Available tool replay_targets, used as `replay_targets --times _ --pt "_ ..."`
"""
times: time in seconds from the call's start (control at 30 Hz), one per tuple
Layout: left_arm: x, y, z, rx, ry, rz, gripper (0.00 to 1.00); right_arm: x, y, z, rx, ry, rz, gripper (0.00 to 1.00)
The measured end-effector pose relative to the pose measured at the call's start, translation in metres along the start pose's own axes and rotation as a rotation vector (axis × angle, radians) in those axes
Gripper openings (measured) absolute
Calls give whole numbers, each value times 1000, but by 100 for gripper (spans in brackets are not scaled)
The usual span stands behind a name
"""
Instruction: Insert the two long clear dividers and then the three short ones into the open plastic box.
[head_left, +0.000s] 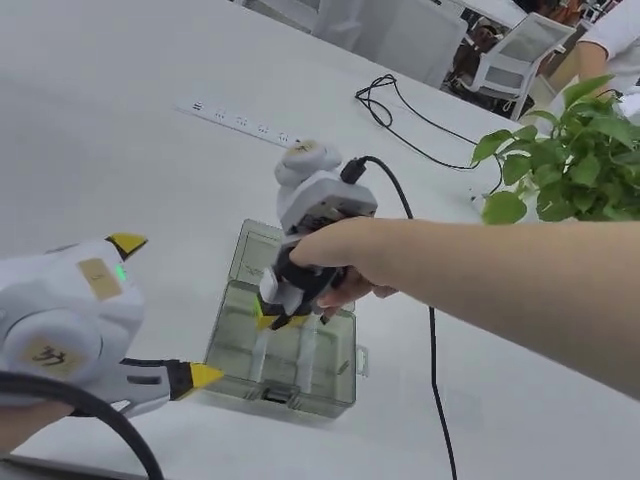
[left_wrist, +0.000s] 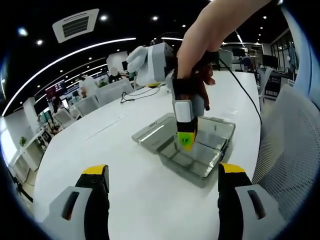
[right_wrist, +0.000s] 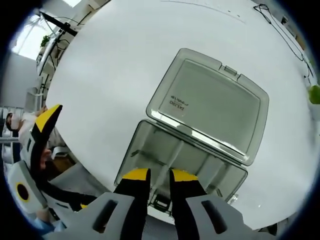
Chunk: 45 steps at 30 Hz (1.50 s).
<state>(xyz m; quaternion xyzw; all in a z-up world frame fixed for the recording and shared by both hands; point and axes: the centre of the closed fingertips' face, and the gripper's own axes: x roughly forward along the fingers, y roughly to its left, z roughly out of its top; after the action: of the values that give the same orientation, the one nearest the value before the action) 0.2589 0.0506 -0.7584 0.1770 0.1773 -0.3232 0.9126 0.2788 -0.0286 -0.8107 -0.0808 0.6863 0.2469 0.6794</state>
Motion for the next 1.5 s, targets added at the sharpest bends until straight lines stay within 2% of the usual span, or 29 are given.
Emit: replay_targets --times 0.07,0.1,0.2,0.3,0.37,0.43,0.5,0.53,0.57,0.63,0.7,0.73,0.77,0.8,0.83,0.9,0.97,1.03,1.07,1.1,1.23,1.27,1.3,1.33,1.37,1.4,1.5 --pt "0 0 0 -1 -1 -1 92 0 2 2 -25 -23 9 22" --pt "0 0 0 0 1 -1 92 0 1 2 -25 -28 3 28" --pt "0 -1 0 3 2 -3 92 0 9 2 -14 -49 54 37" --pt "0 -1 -1 1 4 -4 92 -1 11 3 -19 -72 67 47" --pt "0 -1 -1 1 4 -4 92 0 15 1 -3 -75 87 58" --pt "0 -1 -1 0 3 -6 93 -1 17 1 -20 -88 96 63" --pt "0 -1 -1 -2 2 -7 93 -3 18 2 -43 -112 100 66" --pt "0 -2 -1 -4 3 -8 93 -3 18 2 -37 -112 103 68" --pt "0 -2 0 -7 0 -9 93 -4 21 4 -43 -134 125 68" --pt "0 -2 0 -12 -1 -10 93 -5 19 5 -35 -143 124 70" --pt "0 -2 0 -13 -2 -10 93 -7 19 5 -36 -142 126 69" --pt "0 -3 1 -14 -4 -10 93 -10 21 9 -49 -176 142 68" --pt "0 -3 1 -16 -4 -11 93 -12 19 7 -37 -166 136 68" --pt "0 -3 0 -15 -2 -11 93 -16 24 10 -51 -190 167 68" --pt "0 -3 0 -13 -1 -12 93 -19 22 9 -42 -190 166 67" --pt "1 -3 0 -14 -1 -15 93 -29 24 17 -40 -260 203 67" --pt "1 -4 0 -12 2 -16 93 -39 20 17 -37 -291 230 69" --pt "1 -4 0 -11 2 -18 93 -45 14 16 -33 -323 234 73" --pt "1 -4 0 -11 3 -18 93 -50 12 18 -44 -368 256 74" --pt "1 -4 0 -11 3 -17 93 -52 2 13 -16 -365 243 76" --pt "1 -5 0 -13 2 -19 93 -59 -11 6 -6 -433 253 82" --pt "1 -5 0 -14 3 -19 93 -60 -12 5 -4 -445 255 84" --pt "1 -5 0 -16 3 -21 93 -63 -13 5 -7 -490 271 86" --pt "1 -5 0 -17 4 -22 93 -64 -14 5 -7 -508 270 88" --pt "1 -6 0 -17 4 -24 93 -65 -17 0 -1 -512 272 90" --pt "1 -6 -1 -19 5 -25 93 -67 -16 1 -17 -545 279 91" --pt "1 -7 -1 -18 9 -30 93 -68 -17 -8 -23 -581 273 95"
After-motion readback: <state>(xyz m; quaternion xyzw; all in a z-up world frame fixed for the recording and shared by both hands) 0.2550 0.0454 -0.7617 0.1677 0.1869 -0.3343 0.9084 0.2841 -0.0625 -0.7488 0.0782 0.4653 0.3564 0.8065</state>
